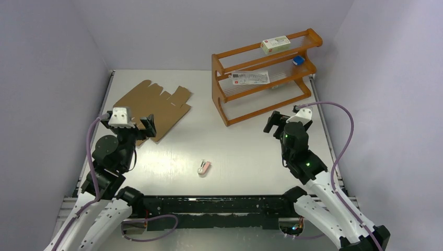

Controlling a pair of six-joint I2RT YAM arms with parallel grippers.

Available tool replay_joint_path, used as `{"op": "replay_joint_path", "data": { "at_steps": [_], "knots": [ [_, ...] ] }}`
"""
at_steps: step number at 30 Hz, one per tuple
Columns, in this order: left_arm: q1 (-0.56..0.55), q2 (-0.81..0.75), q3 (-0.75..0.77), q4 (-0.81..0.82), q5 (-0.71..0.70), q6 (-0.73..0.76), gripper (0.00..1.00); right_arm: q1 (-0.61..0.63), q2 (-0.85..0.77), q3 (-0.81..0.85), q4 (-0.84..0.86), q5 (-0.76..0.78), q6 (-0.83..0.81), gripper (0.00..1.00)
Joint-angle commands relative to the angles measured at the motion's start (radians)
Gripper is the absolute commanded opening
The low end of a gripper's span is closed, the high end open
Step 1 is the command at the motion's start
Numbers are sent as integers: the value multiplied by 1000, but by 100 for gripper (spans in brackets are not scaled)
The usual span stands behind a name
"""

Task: Fold the paper box

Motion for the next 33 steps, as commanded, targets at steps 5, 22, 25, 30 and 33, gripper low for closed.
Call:
{"op": "replay_joint_path", "data": {
  "at_steps": [5, 22, 25, 30, 33],
  "knots": [
    [35, 30, -5, 44, 74, -11, 100, -2, 21, 7, 33, -25, -16, 100],
    [55, 61, 5, 33, 102, -21, 100, -1, 236, -23, 120, -344, 22, 100],
    [57, 61, 6, 33, 109, -20, 100, -2, 336, -27, 173, -381, 27, 100],
    [65, 58, 5, 37, 108, -22, 100, 1, 522, -10, 259, -440, 30, 100],
    [73, 56, 3, 41, 93, -27, 100, 7, 627, 9, 306, -443, 24, 100]
  ]
}}
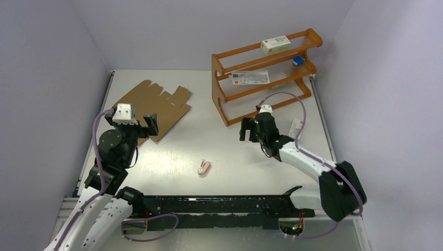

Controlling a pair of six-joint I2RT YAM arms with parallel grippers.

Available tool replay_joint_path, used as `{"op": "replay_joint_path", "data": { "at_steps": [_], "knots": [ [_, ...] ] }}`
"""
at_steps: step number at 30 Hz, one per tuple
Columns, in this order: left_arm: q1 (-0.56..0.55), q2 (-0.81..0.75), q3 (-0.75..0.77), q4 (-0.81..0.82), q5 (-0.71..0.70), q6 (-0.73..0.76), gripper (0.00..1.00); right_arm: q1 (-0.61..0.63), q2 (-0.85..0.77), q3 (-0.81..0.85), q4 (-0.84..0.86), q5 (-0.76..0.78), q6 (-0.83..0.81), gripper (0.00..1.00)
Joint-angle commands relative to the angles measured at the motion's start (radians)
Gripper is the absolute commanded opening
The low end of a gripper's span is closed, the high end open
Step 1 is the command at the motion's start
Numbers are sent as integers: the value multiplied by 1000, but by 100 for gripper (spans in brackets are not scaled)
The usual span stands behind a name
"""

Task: Fold the paper box

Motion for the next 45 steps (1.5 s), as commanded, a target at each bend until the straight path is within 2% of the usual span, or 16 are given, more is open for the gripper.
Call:
{"op": "replay_joint_path", "data": {
  "at_steps": [1, 7, 13, 24, 32, 45],
  "knots": [
    [19, -8, 3, 35, -1, -16, 100, 9, 138, 38, 107, -43, 2, 100],
    [28, 1, 1, 41, 17, -24, 100, 81, 350, 130, 152, -19, 18, 100],
    [29, -4, -1, 43, 1, -20, 100, 113, 478, 203, 214, 30, 58, 100],
    [30, 4, -3, 50, -3, -17, 100, 100, 713, 405, 278, 172, 104, 100],
    [33, 16, -4, 58, 6, -17, 100, 76, 895, 635, 272, 239, 93, 100],
    [41, 39, -11, 67, 22, -25, 100, 35, 1084, 920, 259, 215, 93, 100]
  ]
}}
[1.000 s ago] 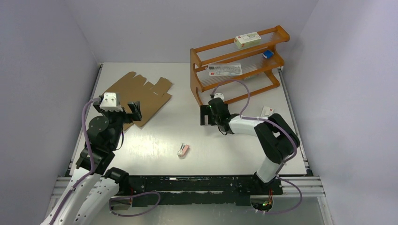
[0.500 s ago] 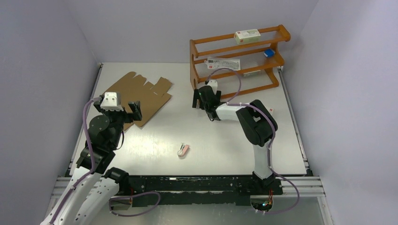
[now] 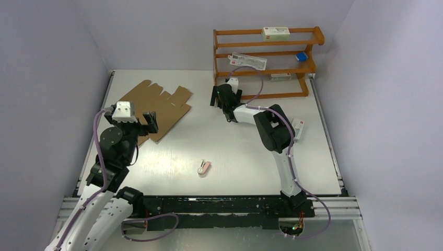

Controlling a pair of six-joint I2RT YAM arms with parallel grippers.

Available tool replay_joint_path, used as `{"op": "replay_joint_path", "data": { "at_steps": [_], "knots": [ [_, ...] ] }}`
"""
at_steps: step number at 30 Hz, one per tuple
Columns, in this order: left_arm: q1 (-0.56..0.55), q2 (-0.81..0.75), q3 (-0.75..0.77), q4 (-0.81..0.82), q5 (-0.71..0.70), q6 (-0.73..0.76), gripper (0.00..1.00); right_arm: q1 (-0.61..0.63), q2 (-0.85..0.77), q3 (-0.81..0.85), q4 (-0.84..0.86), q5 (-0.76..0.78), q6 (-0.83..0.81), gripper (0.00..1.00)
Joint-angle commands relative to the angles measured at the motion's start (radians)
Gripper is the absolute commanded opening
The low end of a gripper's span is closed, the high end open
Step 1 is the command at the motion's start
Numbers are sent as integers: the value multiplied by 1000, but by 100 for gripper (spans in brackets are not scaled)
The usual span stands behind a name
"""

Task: Fold the paper box

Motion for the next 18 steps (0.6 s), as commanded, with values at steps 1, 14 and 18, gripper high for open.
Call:
{"op": "replay_joint_path", "data": {
  "at_steps": [1, 14, 18],
  "knots": [
    [11, 18, -10, 43, 26, -10, 100, -26, 60, 82, 9, 2, 1, 100],
    [12, 88, 5, 24, 69, -28, 100, -69, 24, 175, -19, -230, -47, 100],
    [12, 143, 40, -23, 74, -51, 100, -69, -129, -31, 36, -282, -60, 100]
  ]
}}
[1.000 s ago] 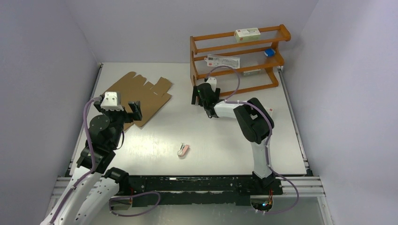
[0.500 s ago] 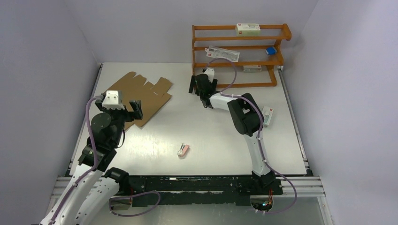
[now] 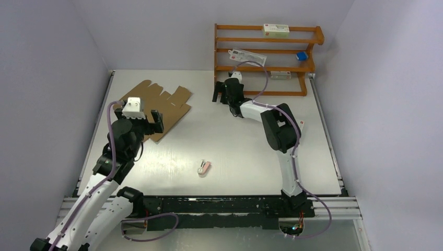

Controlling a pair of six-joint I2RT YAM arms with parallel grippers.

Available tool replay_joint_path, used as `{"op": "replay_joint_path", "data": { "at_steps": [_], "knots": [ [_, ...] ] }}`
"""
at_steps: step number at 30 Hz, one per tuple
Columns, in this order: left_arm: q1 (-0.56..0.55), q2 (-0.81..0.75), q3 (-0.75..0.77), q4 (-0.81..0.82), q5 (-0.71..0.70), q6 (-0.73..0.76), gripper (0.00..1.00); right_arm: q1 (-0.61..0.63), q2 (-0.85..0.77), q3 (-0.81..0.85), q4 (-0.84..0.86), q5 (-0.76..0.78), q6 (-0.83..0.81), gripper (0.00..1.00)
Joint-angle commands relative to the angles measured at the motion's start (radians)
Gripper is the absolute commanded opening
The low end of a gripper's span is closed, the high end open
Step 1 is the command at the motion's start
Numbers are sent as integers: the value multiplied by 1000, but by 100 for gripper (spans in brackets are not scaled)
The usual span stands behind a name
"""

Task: Fold the paper box

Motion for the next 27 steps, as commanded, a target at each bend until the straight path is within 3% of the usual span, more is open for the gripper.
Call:
{"op": "replay_joint_path", "data": {
  "at_steps": [1, 8, 15, 21, 27],
  "knots": [
    [11, 63, 53, -37, 16, -46, 100, -4, -190, -183, 52, -98, -33, 100],
    [20, 327, 156, -128, 25, -95, 100, -3, -504, -529, 95, -177, -53, 100],
    [208, 598, 251, -142, 205, -144, 100, 6, -756, -787, 116, -250, -12, 100],
    [357, 751, 270, -134, 361, -175, 100, 12, -873, -939, 167, -342, 46, 100],
    [448, 870, 280, -155, 477, -185, 100, 17, -896, -988, 205, -408, 57, 100]
  ]
}}
